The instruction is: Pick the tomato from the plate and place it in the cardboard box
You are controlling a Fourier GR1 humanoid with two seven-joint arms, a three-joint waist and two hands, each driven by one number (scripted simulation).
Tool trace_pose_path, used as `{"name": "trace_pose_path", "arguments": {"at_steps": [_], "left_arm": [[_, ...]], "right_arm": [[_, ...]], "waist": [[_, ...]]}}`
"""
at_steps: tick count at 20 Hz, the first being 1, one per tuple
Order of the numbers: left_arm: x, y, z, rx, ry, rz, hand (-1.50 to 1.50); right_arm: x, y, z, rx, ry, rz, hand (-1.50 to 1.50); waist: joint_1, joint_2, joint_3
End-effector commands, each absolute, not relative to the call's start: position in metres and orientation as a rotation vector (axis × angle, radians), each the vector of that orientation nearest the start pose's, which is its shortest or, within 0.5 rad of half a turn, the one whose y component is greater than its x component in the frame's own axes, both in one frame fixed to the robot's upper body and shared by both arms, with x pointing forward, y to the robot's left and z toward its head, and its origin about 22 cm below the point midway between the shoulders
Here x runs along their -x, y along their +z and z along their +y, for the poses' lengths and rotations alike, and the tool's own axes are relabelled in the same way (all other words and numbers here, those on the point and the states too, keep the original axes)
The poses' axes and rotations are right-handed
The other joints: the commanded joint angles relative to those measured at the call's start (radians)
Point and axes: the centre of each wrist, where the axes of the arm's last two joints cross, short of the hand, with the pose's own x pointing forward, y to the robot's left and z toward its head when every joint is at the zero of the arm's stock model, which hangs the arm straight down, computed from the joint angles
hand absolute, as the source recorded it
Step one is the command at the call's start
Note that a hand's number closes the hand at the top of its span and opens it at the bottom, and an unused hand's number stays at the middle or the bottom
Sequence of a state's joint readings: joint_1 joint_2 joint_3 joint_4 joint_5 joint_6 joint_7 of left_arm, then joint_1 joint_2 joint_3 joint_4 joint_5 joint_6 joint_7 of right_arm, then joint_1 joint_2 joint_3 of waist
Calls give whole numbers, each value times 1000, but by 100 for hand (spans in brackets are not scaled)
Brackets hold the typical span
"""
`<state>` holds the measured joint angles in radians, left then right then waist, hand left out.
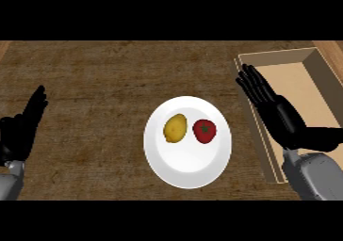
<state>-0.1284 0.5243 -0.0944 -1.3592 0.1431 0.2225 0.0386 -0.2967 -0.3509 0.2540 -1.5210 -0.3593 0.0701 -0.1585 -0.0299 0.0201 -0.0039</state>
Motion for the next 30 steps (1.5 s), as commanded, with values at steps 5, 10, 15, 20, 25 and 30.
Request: {"name": "trace_pose_path", "arguments": {"at_steps": [5, 10, 15, 20, 25, 30], "left_arm": [[-291, 48, 278, -187, 4, -1604, 0], [-281, 35, 254, -41, 77, -1563, 0], [-275, 53, 251, -51, 112, -1553, 0], [-274, 52, 246, -44, 89, -1560, 0], [-270, 53, 261, -70, 98, -1541, 0], [-267, 56, 255, -70, 98, -1561, 0]], "right_arm": [[-336, 53, -325, -104, 5, -1776, 150], [-337, 20, -349, 286, 241, -1649, -150], [-341, 18, -360, 211, 493, -1856, -150], [-368, 86, -358, 274, 894, -1680, -150], [-376, 133, -351, 179, 1201, -1402, -150], [-384, 152, -288, 88, 1214, -1369, -150]], "waist": [[58, -8, 7], [80, -4, 6], [57, -15, 6], [52, -19, 3], [43, -25, 1], [32, -24, 3]]}}
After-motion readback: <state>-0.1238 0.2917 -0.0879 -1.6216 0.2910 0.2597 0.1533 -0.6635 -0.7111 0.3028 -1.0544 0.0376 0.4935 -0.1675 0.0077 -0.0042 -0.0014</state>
